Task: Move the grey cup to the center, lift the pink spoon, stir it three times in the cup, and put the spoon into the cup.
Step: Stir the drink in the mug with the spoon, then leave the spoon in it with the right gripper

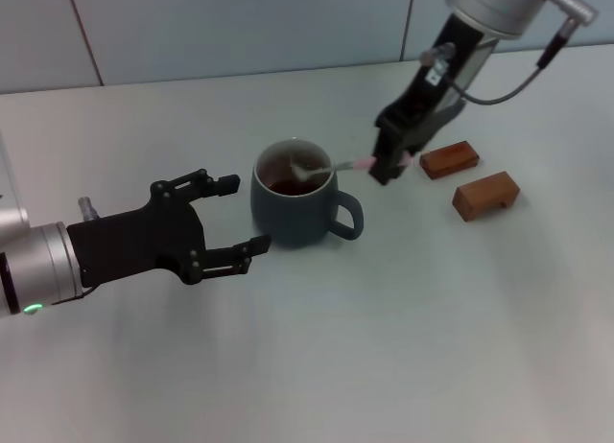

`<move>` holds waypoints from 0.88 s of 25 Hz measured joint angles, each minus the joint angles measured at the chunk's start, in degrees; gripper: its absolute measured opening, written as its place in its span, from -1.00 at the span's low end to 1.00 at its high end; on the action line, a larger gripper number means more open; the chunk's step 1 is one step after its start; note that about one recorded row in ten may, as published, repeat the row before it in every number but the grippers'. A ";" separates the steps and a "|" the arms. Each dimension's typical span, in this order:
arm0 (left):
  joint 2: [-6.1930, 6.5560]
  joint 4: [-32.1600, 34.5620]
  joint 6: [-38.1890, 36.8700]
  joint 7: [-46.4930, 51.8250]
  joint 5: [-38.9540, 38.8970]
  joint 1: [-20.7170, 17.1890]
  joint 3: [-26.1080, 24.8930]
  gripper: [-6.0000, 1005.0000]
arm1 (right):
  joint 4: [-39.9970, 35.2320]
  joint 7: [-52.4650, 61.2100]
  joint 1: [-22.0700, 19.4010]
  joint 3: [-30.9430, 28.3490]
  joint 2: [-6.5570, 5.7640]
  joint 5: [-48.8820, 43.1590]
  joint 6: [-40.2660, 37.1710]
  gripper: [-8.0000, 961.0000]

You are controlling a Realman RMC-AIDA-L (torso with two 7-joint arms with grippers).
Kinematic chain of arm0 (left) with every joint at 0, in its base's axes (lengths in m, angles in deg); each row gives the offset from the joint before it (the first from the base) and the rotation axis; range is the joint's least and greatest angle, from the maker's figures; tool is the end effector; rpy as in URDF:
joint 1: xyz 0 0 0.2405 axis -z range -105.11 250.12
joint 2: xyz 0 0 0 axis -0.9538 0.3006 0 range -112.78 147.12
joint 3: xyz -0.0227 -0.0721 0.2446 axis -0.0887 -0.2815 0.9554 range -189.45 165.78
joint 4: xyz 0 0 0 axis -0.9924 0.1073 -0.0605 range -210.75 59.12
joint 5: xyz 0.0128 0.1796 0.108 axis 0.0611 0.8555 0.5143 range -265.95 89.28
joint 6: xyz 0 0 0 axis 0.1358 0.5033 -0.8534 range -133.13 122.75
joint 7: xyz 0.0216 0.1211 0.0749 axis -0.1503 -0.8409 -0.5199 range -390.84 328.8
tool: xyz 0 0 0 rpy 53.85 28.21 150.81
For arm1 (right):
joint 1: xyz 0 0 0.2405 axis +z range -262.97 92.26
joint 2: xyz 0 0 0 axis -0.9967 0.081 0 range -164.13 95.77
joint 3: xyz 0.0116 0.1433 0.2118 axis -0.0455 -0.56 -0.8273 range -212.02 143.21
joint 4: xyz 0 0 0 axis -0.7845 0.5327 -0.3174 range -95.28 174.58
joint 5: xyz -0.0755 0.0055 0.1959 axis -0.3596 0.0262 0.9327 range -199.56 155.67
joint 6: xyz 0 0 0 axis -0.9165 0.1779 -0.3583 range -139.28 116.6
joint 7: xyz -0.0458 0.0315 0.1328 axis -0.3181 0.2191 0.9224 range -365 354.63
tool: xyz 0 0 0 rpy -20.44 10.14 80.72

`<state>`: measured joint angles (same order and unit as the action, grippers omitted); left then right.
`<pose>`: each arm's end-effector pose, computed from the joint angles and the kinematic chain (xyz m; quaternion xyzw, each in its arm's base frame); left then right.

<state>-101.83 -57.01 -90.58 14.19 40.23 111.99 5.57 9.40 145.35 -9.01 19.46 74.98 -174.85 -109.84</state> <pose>-0.2509 0.3403 -0.0398 -0.9496 -0.0425 -0.2541 0.1786 0.0771 0.4301 0.0246 -0.8795 0.4275 -0.2023 0.0531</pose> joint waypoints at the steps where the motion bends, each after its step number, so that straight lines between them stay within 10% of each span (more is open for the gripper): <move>1: 0.00 0.00 0.00 0.00 0.00 0.00 0.00 0.68 | 0.00 0.00 0.00 0.00 0.00 0.00 0.00 -0.49; 14: -0.01 -0.09 -0.10 -0.04 -0.02 0.05 0.00 0.68 | -0.69 -0.47 -1.14 0.00 -1.86 -0.49 2.99 -0.45; 22: 0.00 0.02 -0.10 -0.04 -0.22 0.23 0.00 0.68 | -3.04 1.05 -1.20 0.02 -0.83 0.59 3.38 -0.42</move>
<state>-101.83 -56.99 -90.69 14.16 40.02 112.22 5.57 6.36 146.40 -10.22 19.48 74.15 -174.26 -106.46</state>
